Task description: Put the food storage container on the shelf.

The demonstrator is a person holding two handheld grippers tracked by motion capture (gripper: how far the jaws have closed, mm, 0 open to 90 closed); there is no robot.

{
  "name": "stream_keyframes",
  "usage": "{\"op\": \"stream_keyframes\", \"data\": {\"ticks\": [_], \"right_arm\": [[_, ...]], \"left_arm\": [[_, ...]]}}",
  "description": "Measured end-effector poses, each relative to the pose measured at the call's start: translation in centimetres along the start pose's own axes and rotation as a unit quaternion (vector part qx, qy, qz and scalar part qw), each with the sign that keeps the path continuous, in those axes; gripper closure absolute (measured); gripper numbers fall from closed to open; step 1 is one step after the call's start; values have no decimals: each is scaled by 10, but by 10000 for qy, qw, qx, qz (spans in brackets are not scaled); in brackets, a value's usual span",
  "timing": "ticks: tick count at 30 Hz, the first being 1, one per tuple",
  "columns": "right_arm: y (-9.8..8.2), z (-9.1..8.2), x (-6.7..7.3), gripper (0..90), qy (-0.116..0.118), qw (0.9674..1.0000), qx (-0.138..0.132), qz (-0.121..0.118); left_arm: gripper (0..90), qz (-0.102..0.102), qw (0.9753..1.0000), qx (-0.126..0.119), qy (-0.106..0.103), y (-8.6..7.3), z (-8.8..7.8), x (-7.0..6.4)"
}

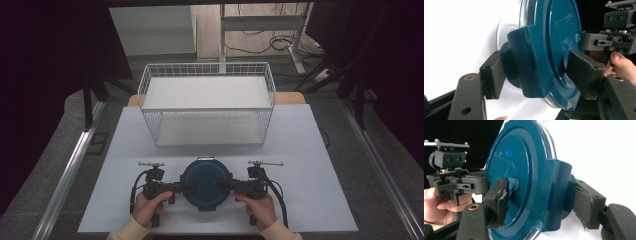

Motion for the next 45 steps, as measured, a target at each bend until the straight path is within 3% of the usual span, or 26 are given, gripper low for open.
{"op": "stream_keyframes", "data": {"ticks": [8,21,32,40,45], "right_arm": [[-1,-3,5,376,-12,9999,-79,-129],[2,-7,13,394,10,9982,-196,-572],[9,-20,35,398,60,9922,-372,-1187],[12,-26,48,398,43,9875,-446,-1511],[14,-28,51,398,31,9862,-464,-1590]], "left_arm": [[366,154,9998,-90,110,1,-5,-3],[395,401,9987,-256,171,4,-13,-10],[399,783,9956,-493,147,8,-28,-26],[400,916,9940,-597,85,11,-38,-34],[399,942,9937,-603,57,12,-39,-36]]}}
Point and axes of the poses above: each handheld gripper's, and its own axes: z roughly forward along the jaws, y roughly out of its top, x roughly to its left, the point moved 5 cm from there along z, roughly forward along the jaws, and after that the axes turned 3 degrees about y, right-handed, at the moved point
